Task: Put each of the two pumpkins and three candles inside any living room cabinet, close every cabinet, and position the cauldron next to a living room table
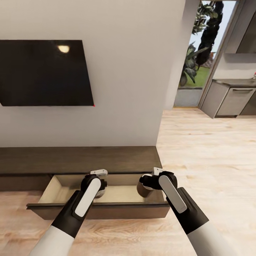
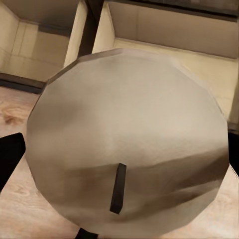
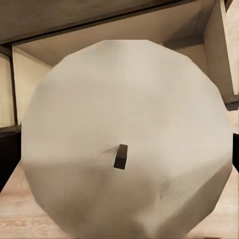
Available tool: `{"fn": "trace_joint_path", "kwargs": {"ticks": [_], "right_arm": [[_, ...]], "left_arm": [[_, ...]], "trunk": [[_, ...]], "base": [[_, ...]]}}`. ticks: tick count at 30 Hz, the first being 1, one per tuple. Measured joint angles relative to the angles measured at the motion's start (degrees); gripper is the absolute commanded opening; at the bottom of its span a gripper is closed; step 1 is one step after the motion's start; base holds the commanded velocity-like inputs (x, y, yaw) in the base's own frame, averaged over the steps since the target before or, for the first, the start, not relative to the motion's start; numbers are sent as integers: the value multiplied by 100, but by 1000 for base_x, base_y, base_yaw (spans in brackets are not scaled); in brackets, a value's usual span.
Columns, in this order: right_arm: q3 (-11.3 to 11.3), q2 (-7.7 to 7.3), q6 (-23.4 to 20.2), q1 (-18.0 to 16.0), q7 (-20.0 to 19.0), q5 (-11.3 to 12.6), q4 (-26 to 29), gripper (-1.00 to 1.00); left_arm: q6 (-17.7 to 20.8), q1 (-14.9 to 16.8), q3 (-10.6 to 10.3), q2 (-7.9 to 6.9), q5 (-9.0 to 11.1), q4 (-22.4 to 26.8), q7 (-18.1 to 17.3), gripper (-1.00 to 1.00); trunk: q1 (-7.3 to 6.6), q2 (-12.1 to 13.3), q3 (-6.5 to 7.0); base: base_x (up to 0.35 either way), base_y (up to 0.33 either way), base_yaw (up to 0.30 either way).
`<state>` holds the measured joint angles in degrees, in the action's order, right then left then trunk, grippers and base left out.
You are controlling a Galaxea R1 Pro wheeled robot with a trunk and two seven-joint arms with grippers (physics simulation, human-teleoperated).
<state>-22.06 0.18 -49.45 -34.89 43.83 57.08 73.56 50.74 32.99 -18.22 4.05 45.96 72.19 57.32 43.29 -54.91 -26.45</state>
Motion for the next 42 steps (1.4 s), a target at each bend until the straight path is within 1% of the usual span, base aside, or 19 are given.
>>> {"fn": "trace_joint_path", "kwargs": {"ticks": [8,11,12,13,15,16,17,20,21,22,23,25,28,31,33,37,42], "right_arm": [[-2,0,5,21,0,-13,-28,-100],[-6,0,107,20,-2,-11,-188,-100],[-40,0,166,15,-4,-4,-281,-100],[-123,3,242,9,-6,12,-376,-100],[-398,23,453,-1,-14,35,-565,-100],[-590,72,630,-14,-20,48,-706,-100],[-687,112,739,-26,-23,53,-801,-100],[-820,293,883,-39,-27,47,-988,-100],[-860,398,915,-38,-28,31,-1027,-100],[-911,457,945,-39,-26,-33,-1039,-100],[-976,497,967,-39,-26,-160,-1050,-100],[-1093,542,1092,-39,-31,-344,-1064,-100],[-1181,585,1241,-39,-37,-461,-1073,-100],[-1289,596,1288,-42,-39,-482,-1062,-100],[-1329,598,1309,-41,-38,-497,-1059,-100],[-1357,599,1368,-39,-78,-495,-1057,-100],[-1362,599,1375,-42,-180,-504,-1069,-100]], "left_arm": [[-6,0,3,4,23,-8,-1,-100],[-3,0,5,12,16,-8,0,-100],[-1,0,7,14,18,-8,0,-100],[0,1,7,15,18,-8,0,-100],[0,1,8,17,20,-9,-3,-100],[-1,1,5,20,22,-9,-4,-100],[-1,1,3,23,22,-9,-5,-100],[0,1,0,26,22,-9,-6,-100],[0,1,0,26,23,-10,-8,-100],[0,1,0,26,23,-10,-9,-100],[0,1,0,26,26,-9,-9,-100],[0,0,0,28,28,-9,-9,-100],[7,0,-5,34,25,-93,-9,-100],[10,-1,-8,35,7,-353,-21,-100],[-11,0,-13,36,13,-413,-128,-100],[-11,1,-10,29,-15,-451,-419,-100],[-5,1,15,27,-13,-466,-512,-100]], "trunk": [[2,0,0],[3,1,0],[3,1,0],[3,1,0],[3,1,0],[3,1,0],[3,1,0],[3,1,0],[3,0,0],[3,0,1],[3,0,1],[3,0,1],[3,1,0],[3,1,0],[3,0,0],[2,0,1],[3,0,1]], "base": [[192,-60,0],[45,-15,0],[17,-6,0],[11,-4,0],[5,-2,0],[2,-1,0],[1,-1,0],[0,0,0],[0,0,0],[0,0,0],[0,0,0],[0,0,0],[12,71,0],[48,125,0],[19,44,0],[85,13,0],[118,1,0]]}}
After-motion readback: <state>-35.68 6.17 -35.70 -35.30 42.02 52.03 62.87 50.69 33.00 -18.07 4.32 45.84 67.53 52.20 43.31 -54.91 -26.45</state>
